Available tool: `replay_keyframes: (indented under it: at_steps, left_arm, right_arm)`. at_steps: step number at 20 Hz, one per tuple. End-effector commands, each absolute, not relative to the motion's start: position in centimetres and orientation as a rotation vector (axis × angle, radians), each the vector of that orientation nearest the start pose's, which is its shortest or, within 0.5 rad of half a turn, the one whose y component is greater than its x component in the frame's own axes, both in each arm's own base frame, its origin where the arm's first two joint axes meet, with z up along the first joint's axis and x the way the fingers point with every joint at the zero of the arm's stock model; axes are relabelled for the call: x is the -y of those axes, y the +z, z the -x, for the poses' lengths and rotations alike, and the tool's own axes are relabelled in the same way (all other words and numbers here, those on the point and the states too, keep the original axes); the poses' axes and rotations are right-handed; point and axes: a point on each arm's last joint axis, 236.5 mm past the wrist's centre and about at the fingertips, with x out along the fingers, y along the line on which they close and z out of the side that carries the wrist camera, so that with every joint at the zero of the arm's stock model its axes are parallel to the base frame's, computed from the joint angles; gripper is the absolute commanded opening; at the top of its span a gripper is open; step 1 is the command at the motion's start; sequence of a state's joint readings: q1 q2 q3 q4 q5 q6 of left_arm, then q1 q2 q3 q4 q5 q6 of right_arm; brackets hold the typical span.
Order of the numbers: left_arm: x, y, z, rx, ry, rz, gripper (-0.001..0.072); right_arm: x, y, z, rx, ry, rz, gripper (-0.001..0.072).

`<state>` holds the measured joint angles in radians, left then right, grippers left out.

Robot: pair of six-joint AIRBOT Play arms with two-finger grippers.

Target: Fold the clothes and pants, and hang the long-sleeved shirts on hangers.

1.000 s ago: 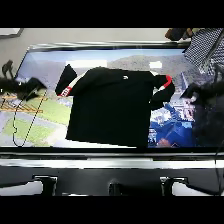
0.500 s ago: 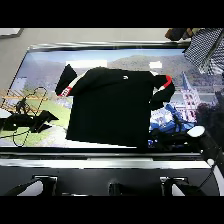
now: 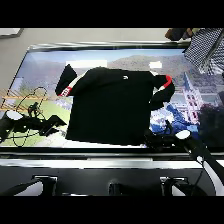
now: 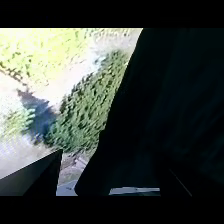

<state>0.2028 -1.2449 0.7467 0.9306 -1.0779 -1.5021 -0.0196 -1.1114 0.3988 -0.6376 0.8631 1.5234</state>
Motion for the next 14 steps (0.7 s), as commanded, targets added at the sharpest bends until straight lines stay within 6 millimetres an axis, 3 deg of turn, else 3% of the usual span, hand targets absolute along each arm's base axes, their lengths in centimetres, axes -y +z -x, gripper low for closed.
replay_keyframes:
  at_steps: [1, 4, 5, 6, 8, 9, 11, 12, 14]
  left_arm:
    - [8.2, -8.3, -30.2, -1.491, -0.133, 0.740, 0.0641]
    - [10.2, -9.2, -29.7, -1.535, -0.168, 0.723, 0.0608]
    - [10.7, -9.3, -29.8, -1.530, -0.178, 0.716, 0.0417]
    - [11.1, -9.1, -30.1, -1.513, -0.190, 0.698, 0.0024]
    - [11.6, -7.9, -31.8, -1.457, -0.208, 0.710, 0.0022]
    - [11.7, -6.3, -33.5, -1.407, -0.225, 0.720, 0.0022]
    - [11.5, -0.7, -38.3, -1.242, -0.275, 0.680, 0.0021]
    - [11.3, 3.3, -40.9, -1.135, -0.305, 0.652, 0.0021]
    - [10.9, 14.8, -46.0, -0.846, -0.362, 0.589, 0.0021]
  right_arm:
    - [-14.6, -8.9, -25.0, -1.411, 0.142, -1.011, 0.0048]
    - [-14.7, -8.4, -25.0, -1.405, 0.137, -1.029, 0.0048]
    - [-14.7, -8.3, -25.0, -1.404, 0.127, -1.042, 0.0048]
    - [-14.8, -8.1, -25.1, -1.403, 0.129, -1.053, 0.0048]
    - [-15.2, -6.4, -26.5, -1.352, 0.168, -1.068, 0.0047]
    - [-15.2, -4.6, -28.2, -1.296, 0.208, -1.041, 0.0047]
    - [-14.6, 1.2, -33.3, -1.130, 0.274, -0.976, 0.0047]
    - [-14.0, 5.6, -36.5, -1.005, 0.307, -0.922, 0.0047]
    - [-11.8, 15.8, -41.5, -0.745, 0.315, -0.794, 0.0046]
